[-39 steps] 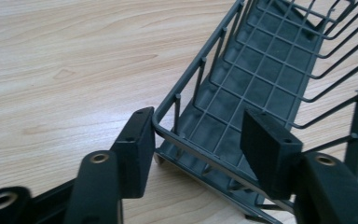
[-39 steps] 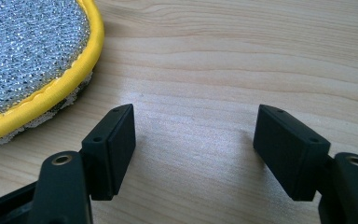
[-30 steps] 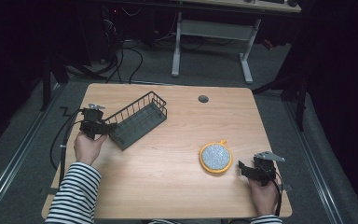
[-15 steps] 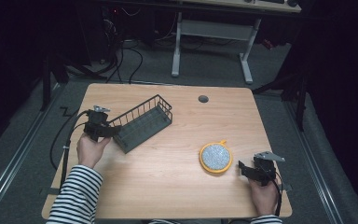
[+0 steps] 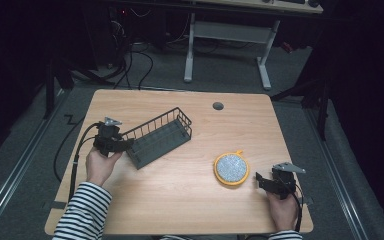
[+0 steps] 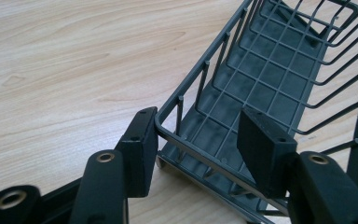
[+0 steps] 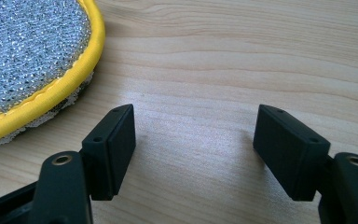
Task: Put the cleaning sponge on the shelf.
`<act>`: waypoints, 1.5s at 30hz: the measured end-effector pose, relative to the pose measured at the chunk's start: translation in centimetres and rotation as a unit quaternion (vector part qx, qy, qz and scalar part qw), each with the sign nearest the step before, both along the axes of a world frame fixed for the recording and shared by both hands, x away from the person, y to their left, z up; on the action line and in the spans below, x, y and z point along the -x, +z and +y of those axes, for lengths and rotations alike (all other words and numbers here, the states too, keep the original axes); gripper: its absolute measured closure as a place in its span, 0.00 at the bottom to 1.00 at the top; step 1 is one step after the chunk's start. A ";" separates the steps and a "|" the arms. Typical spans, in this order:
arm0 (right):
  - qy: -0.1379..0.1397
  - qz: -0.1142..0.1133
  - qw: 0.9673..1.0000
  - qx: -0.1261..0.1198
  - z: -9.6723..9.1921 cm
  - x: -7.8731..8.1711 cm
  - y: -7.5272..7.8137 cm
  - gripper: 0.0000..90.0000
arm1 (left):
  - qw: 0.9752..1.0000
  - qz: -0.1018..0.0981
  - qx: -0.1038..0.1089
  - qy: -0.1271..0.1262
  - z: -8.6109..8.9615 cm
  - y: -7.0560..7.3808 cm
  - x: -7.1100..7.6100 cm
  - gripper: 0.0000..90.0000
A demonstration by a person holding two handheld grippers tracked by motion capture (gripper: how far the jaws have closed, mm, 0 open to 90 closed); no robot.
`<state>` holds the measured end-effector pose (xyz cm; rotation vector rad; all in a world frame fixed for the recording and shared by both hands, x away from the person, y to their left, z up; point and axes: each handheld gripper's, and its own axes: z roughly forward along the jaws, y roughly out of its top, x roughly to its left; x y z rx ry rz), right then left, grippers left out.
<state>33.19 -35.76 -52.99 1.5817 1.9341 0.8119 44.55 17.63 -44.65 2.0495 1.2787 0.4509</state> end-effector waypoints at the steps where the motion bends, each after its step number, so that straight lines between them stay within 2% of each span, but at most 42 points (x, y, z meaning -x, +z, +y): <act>1: 0.000 0.000 1.000 0.000 0.0 0.0 0.0 0.33 | 1.000 0.000 0.000 0.000 0.0 0.0 0.0 0.54; 13: 0.000 0.000 1.000 0.000 0.0 0.0 0.0 0.33 | 1.000 -0.006 0.002 -0.021 -1.0 -0.1 1.7 0.55; 17: 0.000 0.000 1.000 0.001 0.0 0.0 0.0 0.33 | 0.999 -0.006 -0.002 -0.034 -1.6 -0.1 2.2 0.55; 22: 0.000 0.000 1.000 0.001 0.0 0.0 0.0 0.33 | 0.999 -0.013 0.008 -0.053 -2.0 -0.3 3.1 0.56; 32: 0.000 0.000 1.000 0.000 0.0 0.0 0.0 0.33 | 0.998 -0.015 0.010 -0.062 -2.3 -0.3 4.1 0.56; 38: 0.000 0.000 1.000 0.000 0.0 0.0 0.0 0.33 | 0.997 -0.029 0.025 -0.060 -2.7 -0.7 5.6 0.56; 45: 0.000 0.000 1.000 0.000 0.0 0.0 0.0 0.33 | 0.997 -0.027 0.032 -0.063 -2.9 -0.8 6.3 0.56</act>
